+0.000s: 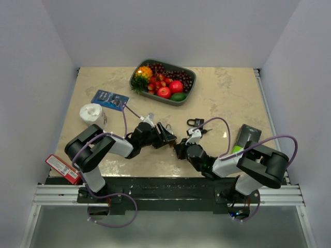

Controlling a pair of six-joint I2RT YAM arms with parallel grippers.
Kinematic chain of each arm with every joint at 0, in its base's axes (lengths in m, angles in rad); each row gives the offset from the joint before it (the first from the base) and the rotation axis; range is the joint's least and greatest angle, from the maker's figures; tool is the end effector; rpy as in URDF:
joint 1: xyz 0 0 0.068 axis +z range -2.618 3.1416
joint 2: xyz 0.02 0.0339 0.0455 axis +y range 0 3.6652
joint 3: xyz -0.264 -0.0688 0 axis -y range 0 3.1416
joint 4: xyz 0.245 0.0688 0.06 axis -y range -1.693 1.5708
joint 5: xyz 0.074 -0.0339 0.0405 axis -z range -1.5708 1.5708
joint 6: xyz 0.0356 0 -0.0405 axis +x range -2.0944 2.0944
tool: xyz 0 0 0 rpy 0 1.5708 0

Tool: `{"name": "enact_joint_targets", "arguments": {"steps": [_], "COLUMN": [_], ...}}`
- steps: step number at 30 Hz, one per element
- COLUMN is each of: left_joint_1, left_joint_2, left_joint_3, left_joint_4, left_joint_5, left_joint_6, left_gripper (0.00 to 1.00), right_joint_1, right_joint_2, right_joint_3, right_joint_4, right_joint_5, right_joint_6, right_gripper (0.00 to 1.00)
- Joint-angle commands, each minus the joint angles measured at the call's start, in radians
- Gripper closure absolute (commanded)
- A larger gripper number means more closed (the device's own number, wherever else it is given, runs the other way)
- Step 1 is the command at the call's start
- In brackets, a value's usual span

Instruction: Unlock with the key

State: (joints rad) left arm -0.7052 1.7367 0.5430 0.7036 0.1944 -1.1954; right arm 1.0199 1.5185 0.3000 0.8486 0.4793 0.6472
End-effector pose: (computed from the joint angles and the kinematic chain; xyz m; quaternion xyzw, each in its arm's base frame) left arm 0.2283 -0.2034 0.1169 -0.1587 0.8401 -0.4650 0.2300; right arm 0.1425 0.2006 0.1297 -0.0167 0.8125 0.2747 0.5140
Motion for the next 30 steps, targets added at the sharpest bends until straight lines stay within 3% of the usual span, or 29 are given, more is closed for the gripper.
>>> {"name": "enact_joint_targets", "arguments": {"steps": [1, 12, 20, 30], "left_joint_1": [-0.008, -0.016, -0.017, -0.014], "left_joint_2": [0.012, -0.006, -0.037, -0.062], "left_joint_3": [-0.023, -0.043, -0.012, -0.011], "left_joint_4": [0.013, 0.014, -0.049, -0.073], "left_joint_5": [0.089, 0.1, 0.089, 0.092], "left_joint_6": [0.002, 0.033, 0.126, 0.191], "left_gripper": [1.0, 1.0, 1.0, 1.0], "right_joint_1": [-0.007, -0.014, -0.037, -0.136], "right_joint_2": [0.014, 0.054, -0.01, -0.014], "right_joint_3": [-0.028, 0.007, -0.032, -0.087], "right_joint_4": [0.211, 0.3, 0.236, 0.259], "right_joint_5": [0.107, 0.07, 0.033, -0.139], "right_joint_6": [-0.047, -0.13, -0.018, 0.098], "right_gripper": [1.0, 1.0, 1.0, 1.0]}}
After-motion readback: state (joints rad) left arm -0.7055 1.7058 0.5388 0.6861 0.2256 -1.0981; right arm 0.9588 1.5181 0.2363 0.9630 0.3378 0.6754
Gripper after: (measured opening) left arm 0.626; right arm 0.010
